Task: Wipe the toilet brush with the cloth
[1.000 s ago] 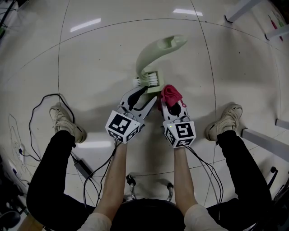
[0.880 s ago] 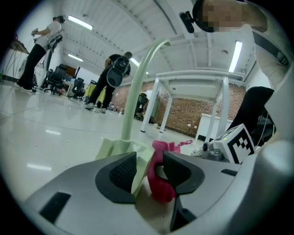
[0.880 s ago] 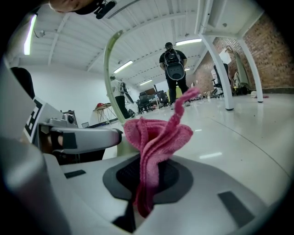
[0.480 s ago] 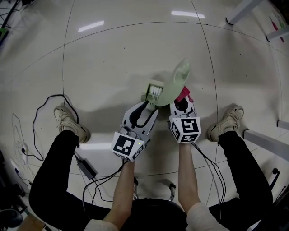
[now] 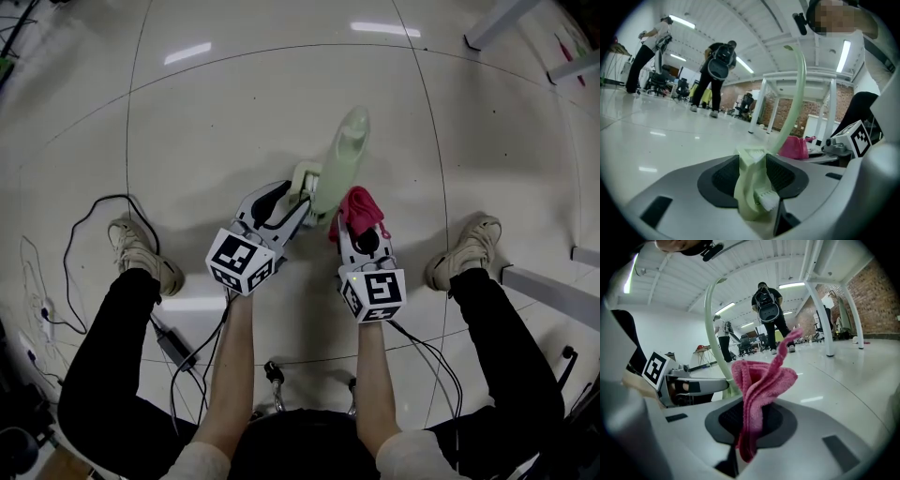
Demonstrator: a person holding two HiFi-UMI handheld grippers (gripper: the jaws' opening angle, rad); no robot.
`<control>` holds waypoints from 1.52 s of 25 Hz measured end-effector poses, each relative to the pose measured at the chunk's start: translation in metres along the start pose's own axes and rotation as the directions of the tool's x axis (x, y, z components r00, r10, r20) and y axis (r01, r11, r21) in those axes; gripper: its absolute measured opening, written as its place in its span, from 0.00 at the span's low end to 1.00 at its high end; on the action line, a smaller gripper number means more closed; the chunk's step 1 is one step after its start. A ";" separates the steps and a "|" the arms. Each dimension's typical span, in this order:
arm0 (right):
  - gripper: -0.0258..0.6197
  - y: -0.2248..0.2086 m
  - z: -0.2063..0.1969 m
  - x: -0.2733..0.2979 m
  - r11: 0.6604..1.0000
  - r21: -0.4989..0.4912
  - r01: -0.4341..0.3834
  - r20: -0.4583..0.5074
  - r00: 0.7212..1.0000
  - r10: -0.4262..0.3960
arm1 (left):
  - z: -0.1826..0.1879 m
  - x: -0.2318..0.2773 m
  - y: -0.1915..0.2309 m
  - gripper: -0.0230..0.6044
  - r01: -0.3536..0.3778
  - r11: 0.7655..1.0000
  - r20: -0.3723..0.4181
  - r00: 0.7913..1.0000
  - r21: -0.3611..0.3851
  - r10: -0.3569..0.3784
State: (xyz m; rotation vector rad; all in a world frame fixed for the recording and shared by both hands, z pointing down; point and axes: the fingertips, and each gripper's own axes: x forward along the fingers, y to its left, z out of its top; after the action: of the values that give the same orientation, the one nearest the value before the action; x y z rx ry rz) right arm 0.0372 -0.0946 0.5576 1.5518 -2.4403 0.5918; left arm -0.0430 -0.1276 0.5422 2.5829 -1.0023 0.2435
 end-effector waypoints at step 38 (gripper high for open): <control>0.09 -0.075 0.045 0.016 0.991 -0.071 0.112 0.110 0.988 -0.104 | 0.013 -0.013 -0.010 0.29 0.013 1.000 0.045 0.999 0.028 -0.014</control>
State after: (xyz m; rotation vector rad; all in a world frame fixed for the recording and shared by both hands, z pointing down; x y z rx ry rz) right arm 0.1005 -0.1548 0.5401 1.7124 -2.4040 0.4013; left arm -0.0450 -0.1178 0.5235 2.6296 -1.0038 0.1978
